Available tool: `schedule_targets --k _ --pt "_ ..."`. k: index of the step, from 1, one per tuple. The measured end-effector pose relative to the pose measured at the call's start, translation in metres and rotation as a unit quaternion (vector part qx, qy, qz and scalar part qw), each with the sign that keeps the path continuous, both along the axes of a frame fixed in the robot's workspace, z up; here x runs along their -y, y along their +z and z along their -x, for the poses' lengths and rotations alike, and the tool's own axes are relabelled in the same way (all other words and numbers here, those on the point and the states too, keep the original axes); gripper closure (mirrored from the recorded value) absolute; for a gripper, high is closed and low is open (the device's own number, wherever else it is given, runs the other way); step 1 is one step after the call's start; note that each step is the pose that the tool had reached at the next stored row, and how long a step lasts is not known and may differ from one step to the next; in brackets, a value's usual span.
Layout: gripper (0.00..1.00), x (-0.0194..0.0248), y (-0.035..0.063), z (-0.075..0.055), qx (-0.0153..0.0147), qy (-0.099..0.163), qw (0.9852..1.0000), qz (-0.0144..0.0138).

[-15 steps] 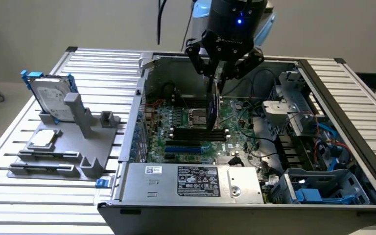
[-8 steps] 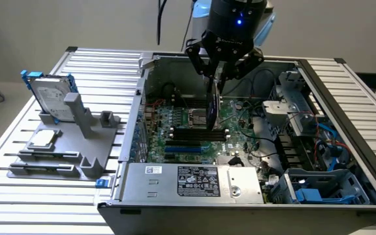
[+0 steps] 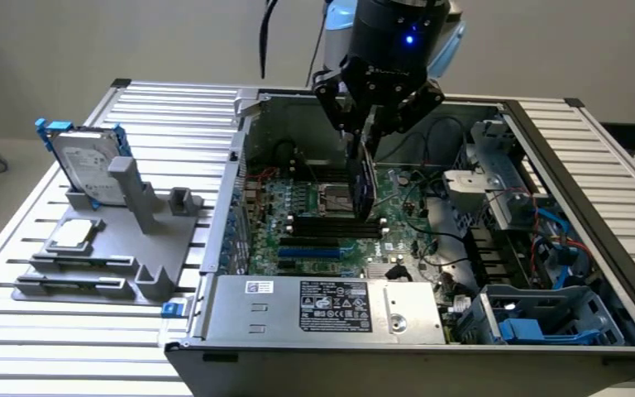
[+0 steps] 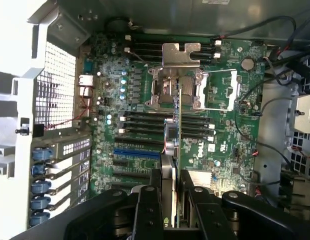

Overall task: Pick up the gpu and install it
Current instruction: 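Insert the gpu into the slot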

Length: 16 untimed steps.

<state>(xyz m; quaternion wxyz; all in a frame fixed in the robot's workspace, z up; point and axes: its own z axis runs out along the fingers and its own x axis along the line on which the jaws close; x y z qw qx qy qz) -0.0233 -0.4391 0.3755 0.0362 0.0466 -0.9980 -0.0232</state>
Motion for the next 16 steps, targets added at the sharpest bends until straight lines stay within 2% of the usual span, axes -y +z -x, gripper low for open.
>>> schedule_targets --k 4,8,12,16 --pt "0.74 0.0 -0.001 0.0 0.0 0.036 0.9993 -0.0002" --pt "0.74 0.0 -0.0024 0.0 0.0 0.073 0.9974 -0.0002" --pt "0.74 0.0 -0.004 0.0 0.0 0.109 0.994 -0.0002" --pt "0.74 0.0 -0.0057 0.0 0.0 0.145 0.9894 -0.0005"
